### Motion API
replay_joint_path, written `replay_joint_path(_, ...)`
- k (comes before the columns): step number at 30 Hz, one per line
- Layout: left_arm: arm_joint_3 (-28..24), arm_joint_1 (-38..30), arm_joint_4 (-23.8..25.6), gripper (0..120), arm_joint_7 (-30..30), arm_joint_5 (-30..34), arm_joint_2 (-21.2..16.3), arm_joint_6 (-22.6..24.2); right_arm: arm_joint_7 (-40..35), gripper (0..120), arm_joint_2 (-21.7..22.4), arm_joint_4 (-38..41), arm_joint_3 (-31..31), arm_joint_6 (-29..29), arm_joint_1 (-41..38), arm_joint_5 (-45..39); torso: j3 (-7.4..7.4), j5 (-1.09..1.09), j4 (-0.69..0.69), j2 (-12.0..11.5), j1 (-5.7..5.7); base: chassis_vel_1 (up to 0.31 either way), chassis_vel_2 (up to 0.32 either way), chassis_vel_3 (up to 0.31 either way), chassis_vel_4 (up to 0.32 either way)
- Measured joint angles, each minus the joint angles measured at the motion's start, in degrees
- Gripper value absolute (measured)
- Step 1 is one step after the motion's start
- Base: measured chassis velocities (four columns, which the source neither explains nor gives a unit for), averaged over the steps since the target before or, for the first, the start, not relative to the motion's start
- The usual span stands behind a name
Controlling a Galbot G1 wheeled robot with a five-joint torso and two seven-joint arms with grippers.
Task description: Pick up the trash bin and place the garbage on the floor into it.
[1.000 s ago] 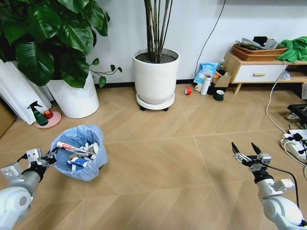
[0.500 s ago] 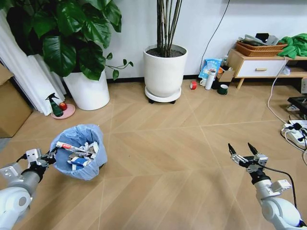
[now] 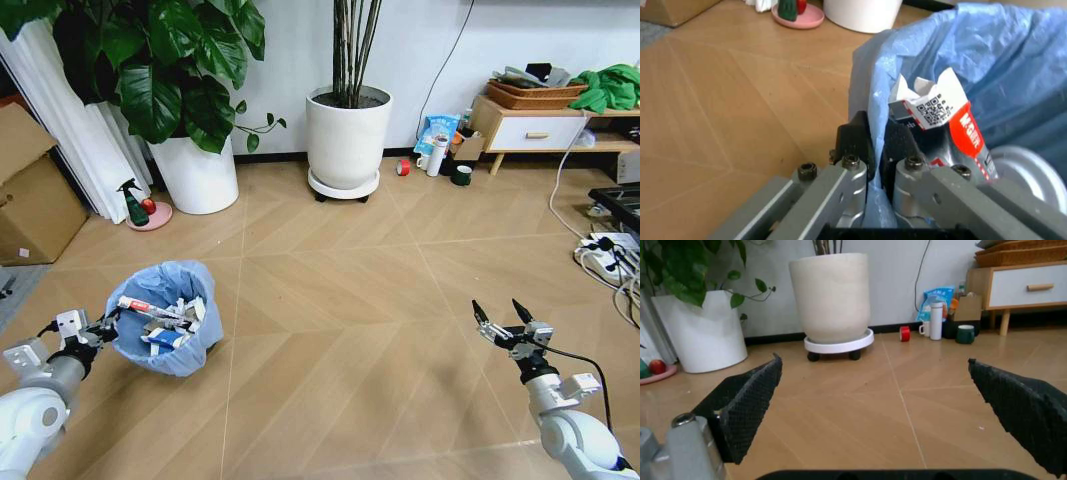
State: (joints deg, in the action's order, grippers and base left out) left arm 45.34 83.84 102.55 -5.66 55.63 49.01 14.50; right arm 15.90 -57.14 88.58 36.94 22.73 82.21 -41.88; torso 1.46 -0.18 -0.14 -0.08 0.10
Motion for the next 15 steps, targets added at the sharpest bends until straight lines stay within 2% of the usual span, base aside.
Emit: replay_joint_path(15, -1.0, -1.2, -0.2, 0, -0.7, 0.2, -0.1, 0.2, 0.2, 100, 0.5, 0.1, -0.2, 0.0, -0.3, -1.1, 0.0, 0.0, 0.0, 0.0, 0.0, 0.209, -0.139, -0.216, 0.134)
